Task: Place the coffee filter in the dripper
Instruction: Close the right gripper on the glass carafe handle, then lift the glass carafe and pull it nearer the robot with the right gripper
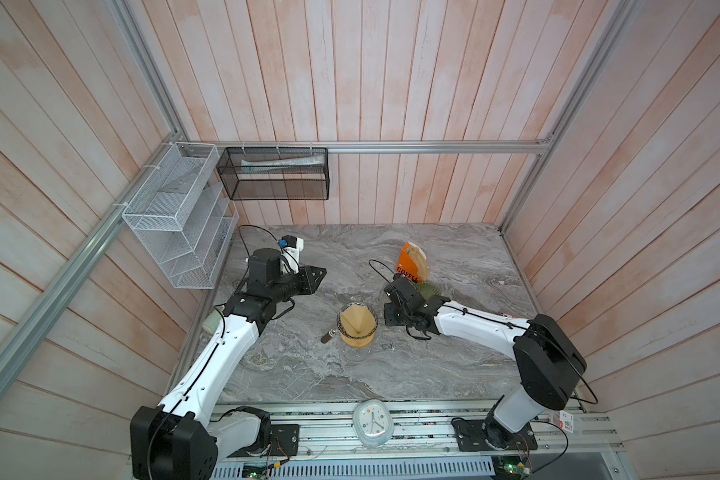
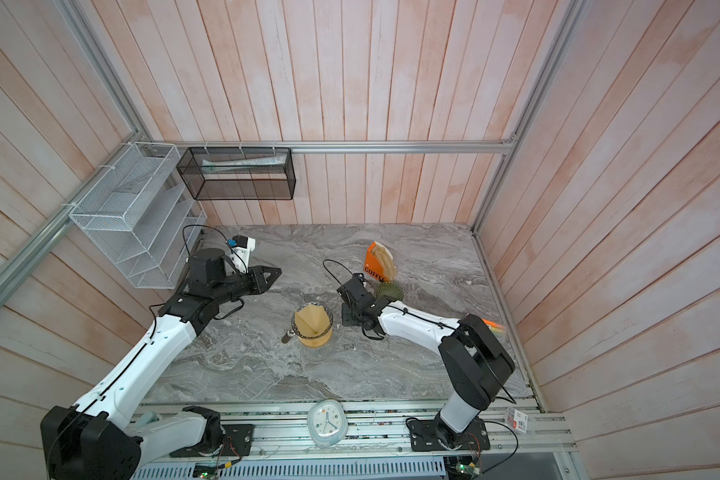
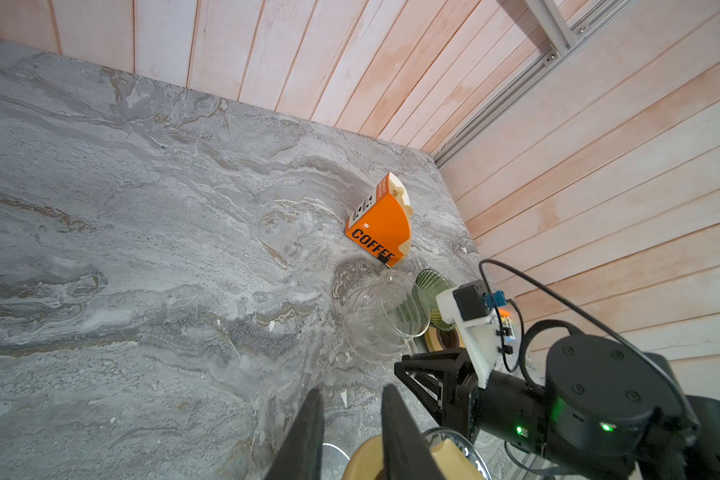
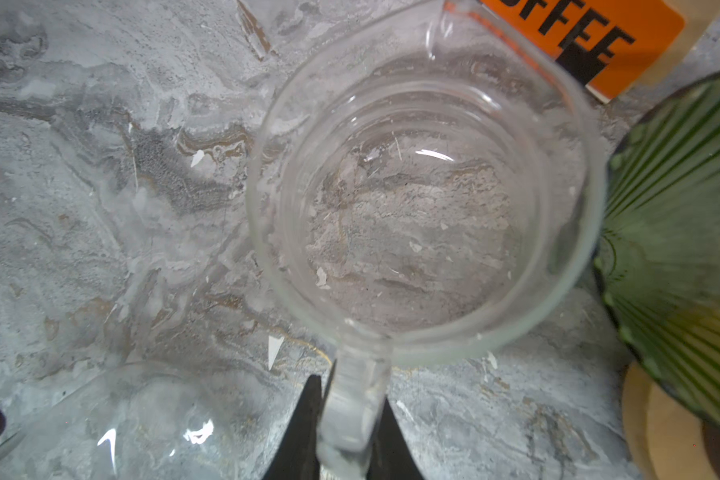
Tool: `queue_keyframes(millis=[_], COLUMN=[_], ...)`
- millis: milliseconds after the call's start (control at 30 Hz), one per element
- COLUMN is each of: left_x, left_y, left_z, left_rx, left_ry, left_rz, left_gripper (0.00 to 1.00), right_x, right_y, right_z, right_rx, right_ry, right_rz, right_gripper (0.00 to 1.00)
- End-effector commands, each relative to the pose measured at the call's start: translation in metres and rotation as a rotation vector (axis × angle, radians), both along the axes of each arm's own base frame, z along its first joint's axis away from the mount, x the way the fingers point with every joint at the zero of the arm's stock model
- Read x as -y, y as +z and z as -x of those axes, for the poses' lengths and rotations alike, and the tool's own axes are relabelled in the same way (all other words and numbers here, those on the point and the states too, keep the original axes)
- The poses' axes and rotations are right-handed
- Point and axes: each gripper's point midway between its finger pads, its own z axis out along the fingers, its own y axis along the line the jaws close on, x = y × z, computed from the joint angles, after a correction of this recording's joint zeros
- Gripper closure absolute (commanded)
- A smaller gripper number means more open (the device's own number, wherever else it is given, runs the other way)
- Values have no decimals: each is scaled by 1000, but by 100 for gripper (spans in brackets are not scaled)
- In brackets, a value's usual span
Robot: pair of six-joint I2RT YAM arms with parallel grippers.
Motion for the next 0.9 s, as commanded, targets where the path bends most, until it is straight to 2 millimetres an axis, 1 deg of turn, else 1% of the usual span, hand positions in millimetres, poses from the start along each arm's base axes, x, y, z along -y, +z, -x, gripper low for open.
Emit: queue_keyframes(millis=[0, 300, 533, 867], left_x=[-5, -10, -13, -22], left_y=[3, 4, 5, 6], left_z=[5, 13, 17, 23], left_rx=[15, 9, 6, 0], left_ry=[14, 33, 46, 78], left_rz=[-9, -22, -25, -63], left_gripper=[72, 72, 72, 72], right_x=[2, 9, 8, 17], right_y=[10, 8, 10, 1], right_z=[9, 47, 78, 126], right_rx=[23, 4, -12, -64], right_ry=[-20, -10, 21, 33], right_rz=[-15, -22, -44, -62], right_gripper=[90, 91, 91, 91])
